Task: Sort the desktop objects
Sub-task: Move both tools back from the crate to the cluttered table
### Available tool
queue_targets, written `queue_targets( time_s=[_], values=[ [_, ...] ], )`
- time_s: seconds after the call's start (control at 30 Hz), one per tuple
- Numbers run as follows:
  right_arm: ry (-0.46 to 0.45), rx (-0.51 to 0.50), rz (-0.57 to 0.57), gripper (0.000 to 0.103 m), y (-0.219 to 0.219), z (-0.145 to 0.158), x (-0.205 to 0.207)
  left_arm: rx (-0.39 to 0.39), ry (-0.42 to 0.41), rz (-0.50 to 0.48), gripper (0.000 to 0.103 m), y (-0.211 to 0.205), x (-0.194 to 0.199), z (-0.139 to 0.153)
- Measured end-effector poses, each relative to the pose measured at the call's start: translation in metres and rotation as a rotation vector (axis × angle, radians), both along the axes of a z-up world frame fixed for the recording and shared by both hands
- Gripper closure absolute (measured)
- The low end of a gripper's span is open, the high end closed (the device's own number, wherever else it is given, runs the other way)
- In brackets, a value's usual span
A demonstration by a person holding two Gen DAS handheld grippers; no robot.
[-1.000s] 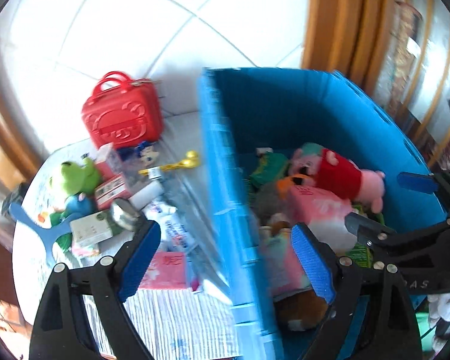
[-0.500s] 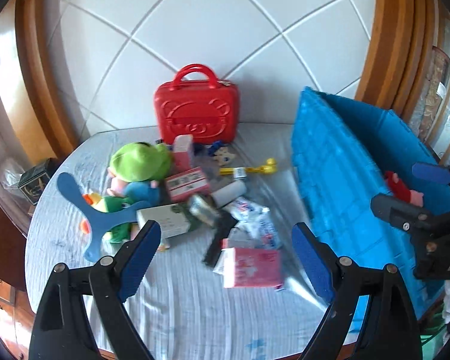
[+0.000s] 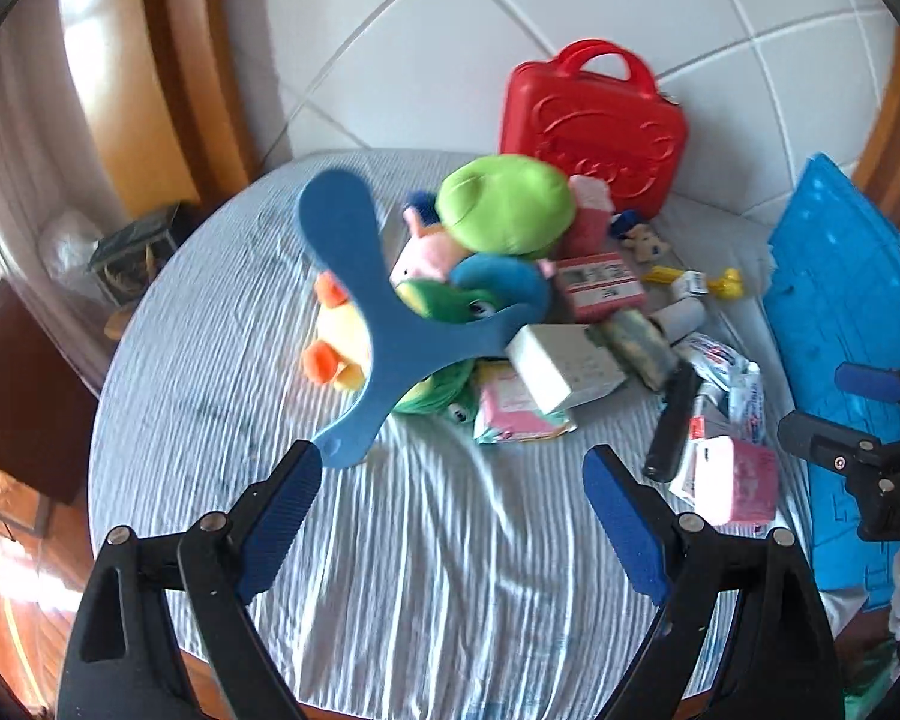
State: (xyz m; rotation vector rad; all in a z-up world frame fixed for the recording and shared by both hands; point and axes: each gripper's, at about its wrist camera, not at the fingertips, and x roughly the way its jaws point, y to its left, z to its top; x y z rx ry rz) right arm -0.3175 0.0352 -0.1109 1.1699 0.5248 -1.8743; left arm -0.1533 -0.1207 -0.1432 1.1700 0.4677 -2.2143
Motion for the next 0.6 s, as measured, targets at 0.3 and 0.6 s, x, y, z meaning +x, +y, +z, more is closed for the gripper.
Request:
queue_targets(
  time_s=[0.3,0.6],
  values=[
    [-0.084,-0.004,0.089,0.000,-0.066,-0.047,-0.019,0.044,-0.067,0.138,0.013,-0.055,0.008,-0.041],
    [-0.132,0.069,0.092,0.000,-0.108,-0.088,-0.025,0.089,-0.079,0.091,0.013,-0.087,-0.009,-0.078]
  ],
)
